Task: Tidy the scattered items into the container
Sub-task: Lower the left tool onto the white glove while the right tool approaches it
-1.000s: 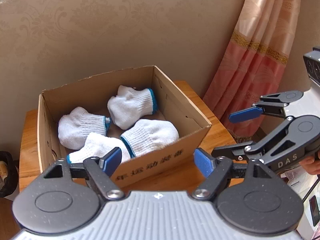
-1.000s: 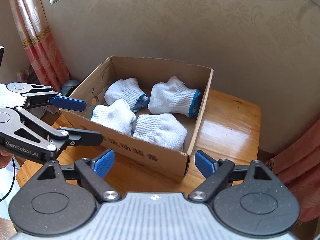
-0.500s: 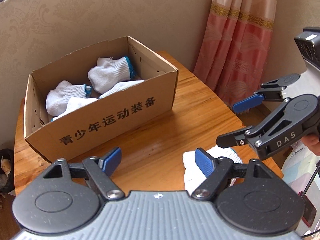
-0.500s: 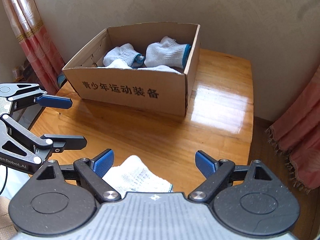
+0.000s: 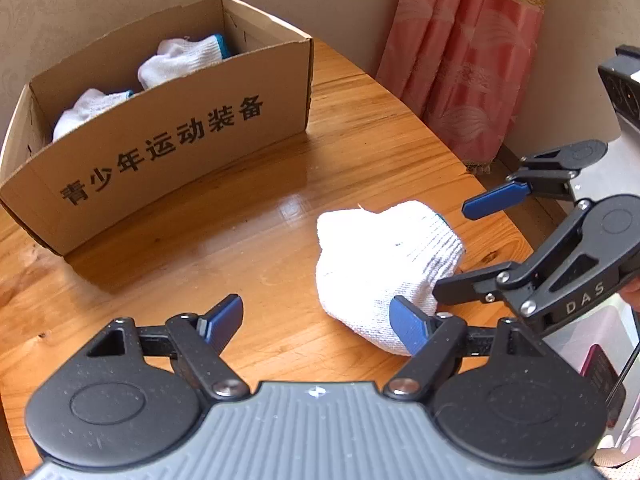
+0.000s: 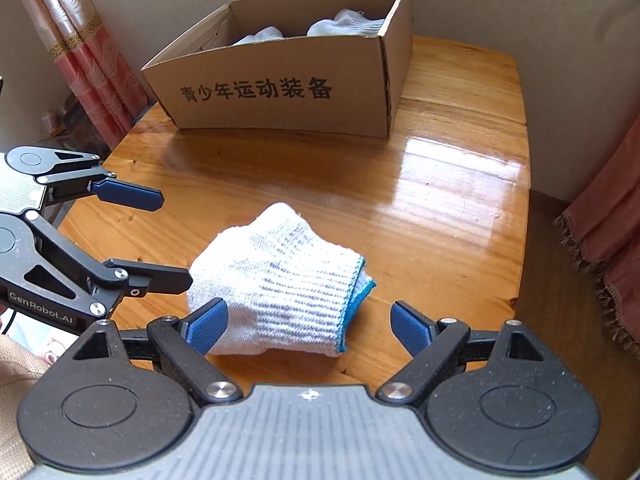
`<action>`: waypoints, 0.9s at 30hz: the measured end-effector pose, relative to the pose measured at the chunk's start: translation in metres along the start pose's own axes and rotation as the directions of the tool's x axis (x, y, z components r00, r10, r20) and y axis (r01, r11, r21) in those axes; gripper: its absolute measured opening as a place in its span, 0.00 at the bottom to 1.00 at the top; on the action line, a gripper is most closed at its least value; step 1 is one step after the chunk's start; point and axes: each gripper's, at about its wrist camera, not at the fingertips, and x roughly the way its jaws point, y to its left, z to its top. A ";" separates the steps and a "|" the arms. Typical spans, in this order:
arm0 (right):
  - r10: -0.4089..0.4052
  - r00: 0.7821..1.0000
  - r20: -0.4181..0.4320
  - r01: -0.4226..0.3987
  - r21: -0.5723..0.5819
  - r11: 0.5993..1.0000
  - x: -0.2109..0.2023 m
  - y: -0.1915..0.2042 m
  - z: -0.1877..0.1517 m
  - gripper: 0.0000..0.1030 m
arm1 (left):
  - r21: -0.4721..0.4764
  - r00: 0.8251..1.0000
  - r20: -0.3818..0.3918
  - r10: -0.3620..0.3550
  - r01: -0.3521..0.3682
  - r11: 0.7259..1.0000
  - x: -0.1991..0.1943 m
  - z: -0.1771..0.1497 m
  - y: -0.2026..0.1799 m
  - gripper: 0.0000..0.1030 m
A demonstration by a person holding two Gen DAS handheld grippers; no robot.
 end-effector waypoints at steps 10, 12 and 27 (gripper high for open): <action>0.076 0.997 -0.015 -0.075 0.025 0.997 0.015 -0.001 -0.012 0.89 | -0.124 0.997 -0.025 -0.073 0.069 0.990 0.005 0.002 0.008 0.77; 0.117 0.993 -0.008 -0.117 0.025 0.993 0.016 0.000 -0.012 0.89 | -0.149 0.996 -0.020 -0.082 0.078 0.986 0.004 0.003 0.011 0.77; 0.147 0.989 0.004 -0.147 -0.039 0.988 0.024 0.019 0.006 0.81 | -0.318 0.987 -0.026 -0.156 0.140 0.938 0.015 0.001 0.042 0.75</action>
